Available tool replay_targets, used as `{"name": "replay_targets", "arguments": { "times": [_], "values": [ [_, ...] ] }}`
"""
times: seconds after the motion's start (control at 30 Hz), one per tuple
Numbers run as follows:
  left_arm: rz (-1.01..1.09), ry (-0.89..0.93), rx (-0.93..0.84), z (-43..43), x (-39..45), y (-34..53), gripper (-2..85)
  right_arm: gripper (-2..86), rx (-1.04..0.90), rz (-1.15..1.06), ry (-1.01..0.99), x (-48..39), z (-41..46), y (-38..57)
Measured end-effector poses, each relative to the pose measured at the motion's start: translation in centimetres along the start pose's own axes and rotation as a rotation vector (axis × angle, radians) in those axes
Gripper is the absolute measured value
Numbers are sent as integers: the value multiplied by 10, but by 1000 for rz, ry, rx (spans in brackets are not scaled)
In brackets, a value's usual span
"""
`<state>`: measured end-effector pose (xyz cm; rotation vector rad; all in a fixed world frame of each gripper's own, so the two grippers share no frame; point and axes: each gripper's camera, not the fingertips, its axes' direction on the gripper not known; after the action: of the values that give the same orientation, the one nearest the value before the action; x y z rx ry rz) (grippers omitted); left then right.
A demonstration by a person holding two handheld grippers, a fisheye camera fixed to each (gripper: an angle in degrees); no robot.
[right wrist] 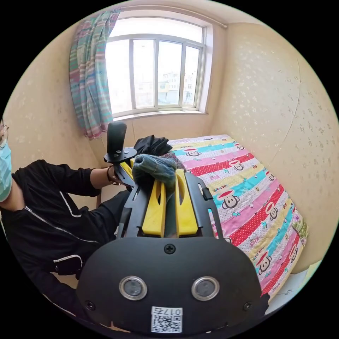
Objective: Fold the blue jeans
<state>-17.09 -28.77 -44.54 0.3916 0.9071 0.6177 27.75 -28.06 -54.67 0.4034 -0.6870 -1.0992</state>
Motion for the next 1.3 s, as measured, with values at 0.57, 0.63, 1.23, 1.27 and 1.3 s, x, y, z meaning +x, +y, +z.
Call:
{"name": "replay_targets", "arguments": {
  "times": [0.57,0.63,1.23,1.27,1.3],
  "values": [
    [-129,190,206,-33,-61,32,13,174,234,403,-319,62,66,192],
    [-102,187,234,-39,-59,32,14,185,248,487,-377,63,89,218],
    [29,-18,68,-51,-60,140,137,49,408,117,53,14,-9,172],
    [20,-14,90,-51,-61,145,138,50,391,87,97,7,-13,169],
    [1,-7,133,-51,-63,153,139,50,387,66,129,1,-15,167]
  ]
}}
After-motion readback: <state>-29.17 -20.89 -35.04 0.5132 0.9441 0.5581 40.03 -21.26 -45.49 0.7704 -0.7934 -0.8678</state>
